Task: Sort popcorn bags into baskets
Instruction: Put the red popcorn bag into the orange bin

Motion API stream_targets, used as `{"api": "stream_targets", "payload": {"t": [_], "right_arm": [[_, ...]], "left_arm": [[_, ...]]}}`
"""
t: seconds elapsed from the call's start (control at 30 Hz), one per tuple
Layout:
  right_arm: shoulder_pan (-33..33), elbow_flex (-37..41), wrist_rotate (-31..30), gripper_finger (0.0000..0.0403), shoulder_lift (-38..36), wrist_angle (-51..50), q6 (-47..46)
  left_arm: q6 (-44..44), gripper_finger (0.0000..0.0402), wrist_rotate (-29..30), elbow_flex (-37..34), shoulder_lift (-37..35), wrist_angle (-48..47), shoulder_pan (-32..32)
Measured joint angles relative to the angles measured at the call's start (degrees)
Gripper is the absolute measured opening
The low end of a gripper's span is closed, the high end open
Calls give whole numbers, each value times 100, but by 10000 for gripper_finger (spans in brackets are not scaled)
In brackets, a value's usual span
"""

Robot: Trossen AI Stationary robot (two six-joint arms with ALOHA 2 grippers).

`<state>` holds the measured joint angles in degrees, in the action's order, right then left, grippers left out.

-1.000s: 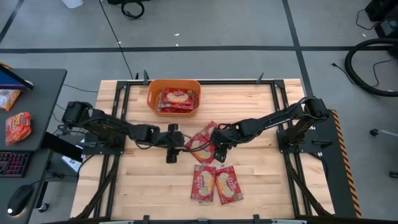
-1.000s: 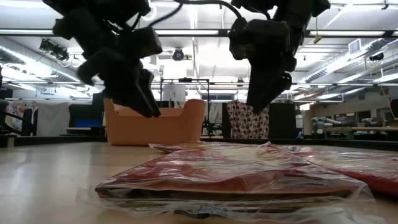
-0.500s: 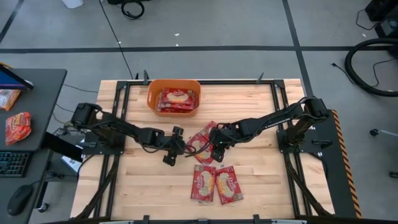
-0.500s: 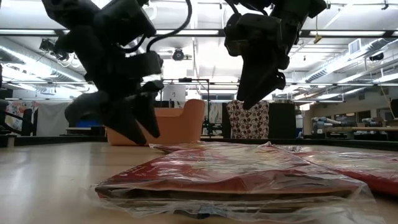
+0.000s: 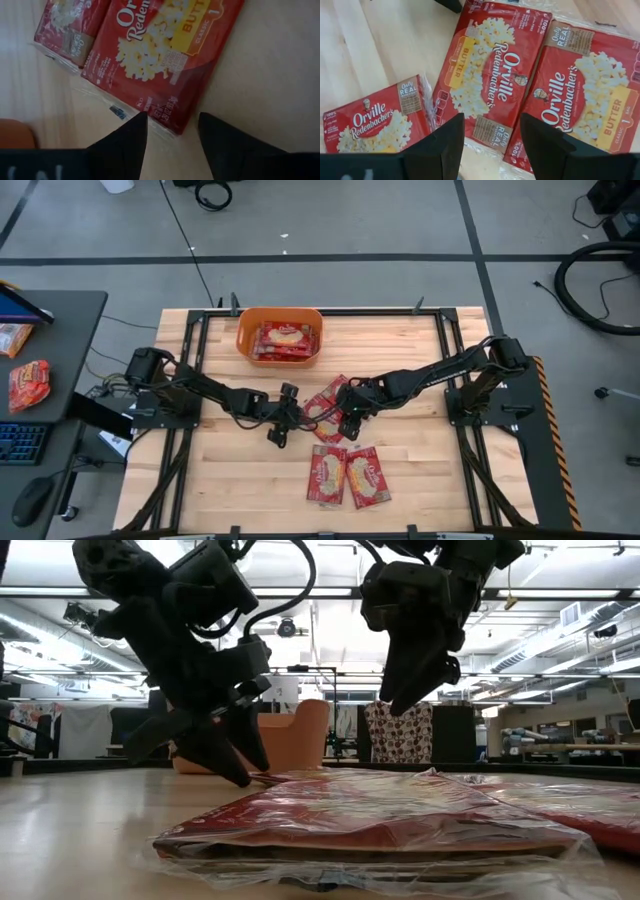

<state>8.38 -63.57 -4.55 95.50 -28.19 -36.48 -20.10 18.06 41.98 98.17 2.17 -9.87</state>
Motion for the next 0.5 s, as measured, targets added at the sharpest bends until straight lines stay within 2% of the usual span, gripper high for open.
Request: {"api": "stream_targets", "payload": {"t": [0.5], "right_arm": [[1,0,38,197,0,499,-87]], "left_arm": [[-49,42,-143,-15,20,-13,96]]}}
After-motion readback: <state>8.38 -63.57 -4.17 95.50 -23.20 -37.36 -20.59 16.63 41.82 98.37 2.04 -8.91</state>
